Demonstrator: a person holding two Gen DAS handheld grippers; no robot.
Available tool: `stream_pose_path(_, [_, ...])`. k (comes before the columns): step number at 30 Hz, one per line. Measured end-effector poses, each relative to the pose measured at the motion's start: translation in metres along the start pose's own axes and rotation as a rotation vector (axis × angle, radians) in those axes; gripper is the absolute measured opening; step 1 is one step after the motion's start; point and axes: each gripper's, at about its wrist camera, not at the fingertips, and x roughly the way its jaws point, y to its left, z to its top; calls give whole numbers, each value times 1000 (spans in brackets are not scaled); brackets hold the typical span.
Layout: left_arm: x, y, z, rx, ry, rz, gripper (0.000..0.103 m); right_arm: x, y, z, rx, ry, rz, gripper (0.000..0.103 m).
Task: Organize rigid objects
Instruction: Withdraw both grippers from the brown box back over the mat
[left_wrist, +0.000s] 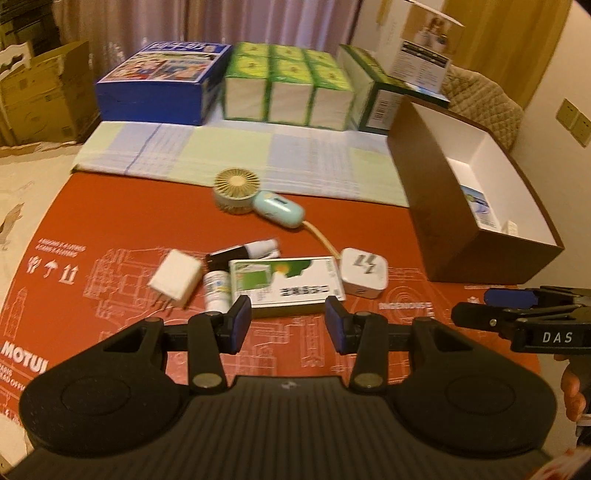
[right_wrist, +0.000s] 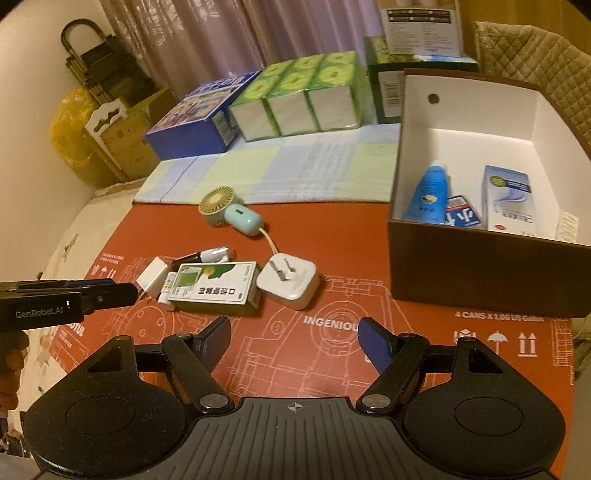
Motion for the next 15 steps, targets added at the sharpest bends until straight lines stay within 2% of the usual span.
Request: stream_pose_path(15, [1, 39, -22, -65, 19, 81, 42, 36, 17, -5, -48, 47, 4, 73])
